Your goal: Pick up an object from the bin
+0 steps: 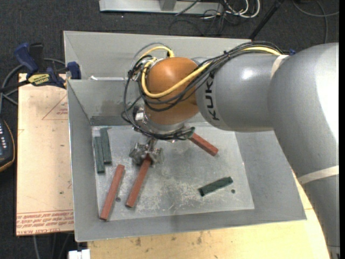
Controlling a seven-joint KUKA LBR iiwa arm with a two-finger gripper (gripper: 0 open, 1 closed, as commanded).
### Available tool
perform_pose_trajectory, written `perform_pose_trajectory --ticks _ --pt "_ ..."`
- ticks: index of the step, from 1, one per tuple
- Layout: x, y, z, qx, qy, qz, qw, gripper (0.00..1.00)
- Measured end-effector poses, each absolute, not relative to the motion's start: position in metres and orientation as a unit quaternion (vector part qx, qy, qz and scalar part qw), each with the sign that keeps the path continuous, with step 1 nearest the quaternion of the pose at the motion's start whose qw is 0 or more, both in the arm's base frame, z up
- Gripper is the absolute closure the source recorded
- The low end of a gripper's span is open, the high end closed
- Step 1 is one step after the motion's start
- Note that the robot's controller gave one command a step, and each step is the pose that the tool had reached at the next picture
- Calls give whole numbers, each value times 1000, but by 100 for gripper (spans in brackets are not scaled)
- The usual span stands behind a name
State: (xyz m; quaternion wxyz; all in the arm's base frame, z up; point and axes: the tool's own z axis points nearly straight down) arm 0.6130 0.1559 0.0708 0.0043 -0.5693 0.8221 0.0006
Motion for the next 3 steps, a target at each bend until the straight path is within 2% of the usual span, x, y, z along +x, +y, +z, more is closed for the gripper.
perform_pose_trajectory --ticks 1,2,3 --pt "649 127 143 -547 837 -2 7 100" --pt "646 129 138 -549 836 1 2 0" --pt "638 186 68 -643 766 2 0 0"
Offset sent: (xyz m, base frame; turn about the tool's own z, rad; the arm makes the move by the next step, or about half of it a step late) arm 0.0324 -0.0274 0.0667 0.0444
